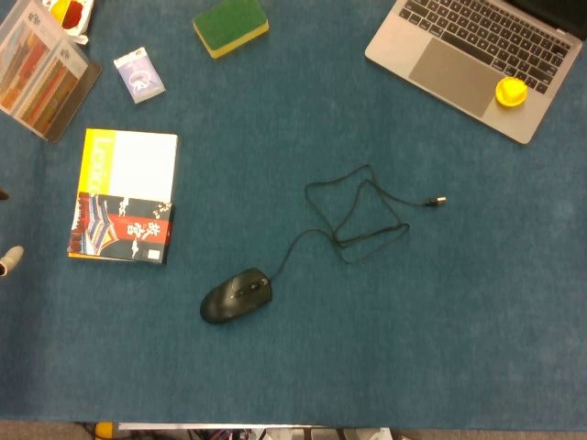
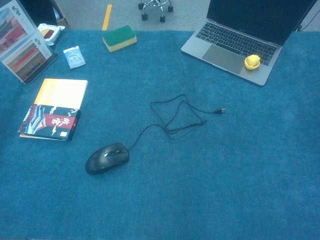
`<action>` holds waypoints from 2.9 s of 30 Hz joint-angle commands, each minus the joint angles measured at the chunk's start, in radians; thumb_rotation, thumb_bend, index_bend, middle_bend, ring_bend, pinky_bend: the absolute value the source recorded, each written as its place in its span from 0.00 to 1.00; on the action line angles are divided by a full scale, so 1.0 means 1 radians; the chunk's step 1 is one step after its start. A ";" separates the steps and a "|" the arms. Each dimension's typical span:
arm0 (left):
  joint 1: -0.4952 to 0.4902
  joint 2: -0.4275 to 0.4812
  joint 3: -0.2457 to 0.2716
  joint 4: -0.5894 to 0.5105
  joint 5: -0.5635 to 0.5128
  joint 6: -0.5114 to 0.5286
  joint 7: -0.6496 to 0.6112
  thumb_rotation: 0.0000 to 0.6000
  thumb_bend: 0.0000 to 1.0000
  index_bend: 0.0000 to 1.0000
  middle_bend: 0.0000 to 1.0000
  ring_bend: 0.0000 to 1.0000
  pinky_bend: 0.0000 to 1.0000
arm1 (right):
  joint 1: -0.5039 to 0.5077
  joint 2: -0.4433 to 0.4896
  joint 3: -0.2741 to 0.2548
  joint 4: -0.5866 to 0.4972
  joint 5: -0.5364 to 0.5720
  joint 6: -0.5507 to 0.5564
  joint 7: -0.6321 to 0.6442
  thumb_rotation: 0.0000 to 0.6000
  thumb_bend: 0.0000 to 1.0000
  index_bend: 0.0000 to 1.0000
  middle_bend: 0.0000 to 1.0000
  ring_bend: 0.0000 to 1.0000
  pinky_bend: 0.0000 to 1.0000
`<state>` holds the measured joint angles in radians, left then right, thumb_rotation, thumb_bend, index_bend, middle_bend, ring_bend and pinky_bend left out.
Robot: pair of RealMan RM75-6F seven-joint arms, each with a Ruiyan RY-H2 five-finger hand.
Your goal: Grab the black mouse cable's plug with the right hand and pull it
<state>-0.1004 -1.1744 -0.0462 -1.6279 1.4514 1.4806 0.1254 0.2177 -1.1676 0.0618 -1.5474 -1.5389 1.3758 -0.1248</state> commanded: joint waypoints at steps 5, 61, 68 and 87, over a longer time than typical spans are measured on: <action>0.003 -0.003 -0.001 0.010 -0.005 -0.003 -0.010 1.00 0.03 0.36 0.26 0.36 0.53 | 0.015 0.009 0.002 -0.028 0.030 -0.042 -0.039 1.00 0.18 0.04 0.06 0.00 0.00; 0.021 -0.023 0.019 0.100 -0.007 -0.036 -0.120 1.00 0.03 0.36 0.26 0.36 0.53 | 0.360 -0.236 -0.007 -0.080 0.477 -0.403 -0.443 1.00 0.30 0.35 0.00 0.00 0.00; 0.024 -0.021 0.022 0.102 -0.009 -0.040 -0.123 1.00 0.03 0.36 0.26 0.36 0.53 | 0.360 -0.250 -0.017 -0.066 0.470 -0.406 -0.415 1.00 0.40 0.40 0.00 0.00 0.00; 0.026 -0.026 0.022 0.112 -0.011 -0.048 -0.133 1.00 0.03 0.36 0.26 0.36 0.53 | 0.348 -0.306 -0.049 0.015 0.426 -0.406 -0.374 1.00 0.43 0.46 0.00 0.00 0.00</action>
<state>-0.0741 -1.2009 -0.0236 -1.5162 1.4406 1.4330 -0.0076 0.5657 -1.4680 0.0137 -1.5387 -1.1090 0.9689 -0.5000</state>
